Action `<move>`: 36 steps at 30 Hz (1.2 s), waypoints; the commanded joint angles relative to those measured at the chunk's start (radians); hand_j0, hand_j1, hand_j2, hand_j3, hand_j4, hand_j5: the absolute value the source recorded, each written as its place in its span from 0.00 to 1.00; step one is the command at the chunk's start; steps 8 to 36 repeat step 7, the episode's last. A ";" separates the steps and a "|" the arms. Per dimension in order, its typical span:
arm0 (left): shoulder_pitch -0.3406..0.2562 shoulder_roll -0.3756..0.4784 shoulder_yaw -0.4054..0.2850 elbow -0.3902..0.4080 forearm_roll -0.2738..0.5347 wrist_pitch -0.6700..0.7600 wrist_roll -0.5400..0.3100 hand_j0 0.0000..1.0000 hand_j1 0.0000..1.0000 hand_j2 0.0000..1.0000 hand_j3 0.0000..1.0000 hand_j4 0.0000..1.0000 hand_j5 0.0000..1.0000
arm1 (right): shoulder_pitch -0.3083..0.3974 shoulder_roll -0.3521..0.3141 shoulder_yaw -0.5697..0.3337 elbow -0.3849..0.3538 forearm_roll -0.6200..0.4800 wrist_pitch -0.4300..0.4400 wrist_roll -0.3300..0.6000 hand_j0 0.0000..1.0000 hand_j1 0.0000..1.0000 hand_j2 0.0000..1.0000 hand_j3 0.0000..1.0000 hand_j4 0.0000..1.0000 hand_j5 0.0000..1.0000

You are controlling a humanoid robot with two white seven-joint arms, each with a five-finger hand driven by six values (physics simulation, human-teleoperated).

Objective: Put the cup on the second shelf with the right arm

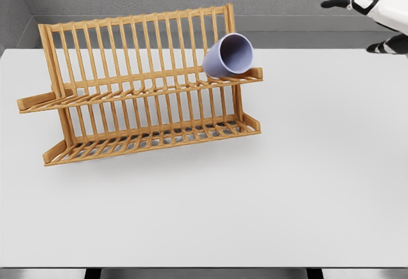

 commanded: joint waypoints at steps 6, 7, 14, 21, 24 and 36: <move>0.000 0.000 0.000 0.000 0.000 0.000 0.000 1.00 1.00 1.00 1.00 1.00 1.00 | 0.157 0.148 -0.055 0.033 -0.001 -0.008 -0.001 1.00 1.00 1.00 1.00 1.00 1.00; 0.000 0.000 0.000 0.000 0.000 0.000 0.000 1.00 1.00 1.00 1.00 1.00 1.00 | 0.157 0.147 -0.055 0.033 -0.001 -0.008 -0.001 1.00 1.00 1.00 1.00 1.00 1.00; 0.000 0.000 0.000 0.000 0.000 0.000 0.000 1.00 1.00 1.00 1.00 1.00 1.00 | 0.157 0.147 -0.055 0.033 -0.001 -0.008 -0.001 1.00 1.00 1.00 1.00 1.00 1.00; 0.000 0.000 0.000 0.000 0.000 0.000 0.000 1.00 1.00 1.00 1.00 1.00 1.00 | 0.157 0.147 -0.055 0.033 -0.001 -0.008 -0.001 1.00 1.00 1.00 1.00 1.00 1.00; 0.000 0.000 0.000 0.000 0.000 0.000 0.000 1.00 1.00 1.00 1.00 1.00 1.00 | 0.157 0.147 -0.055 0.033 -0.001 -0.008 -0.001 1.00 1.00 1.00 1.00 1.00 1.00; 0.000 0.000 0.000 0.000 0.000 0.000 0.000 1.00 1.00 1.00 1.00 1.00 1.00 | 0.157 0.147 -0.055 0.033 -0.001 -0.008 -0.001 1.00 1.00 1.00 1.00 1.00 1.00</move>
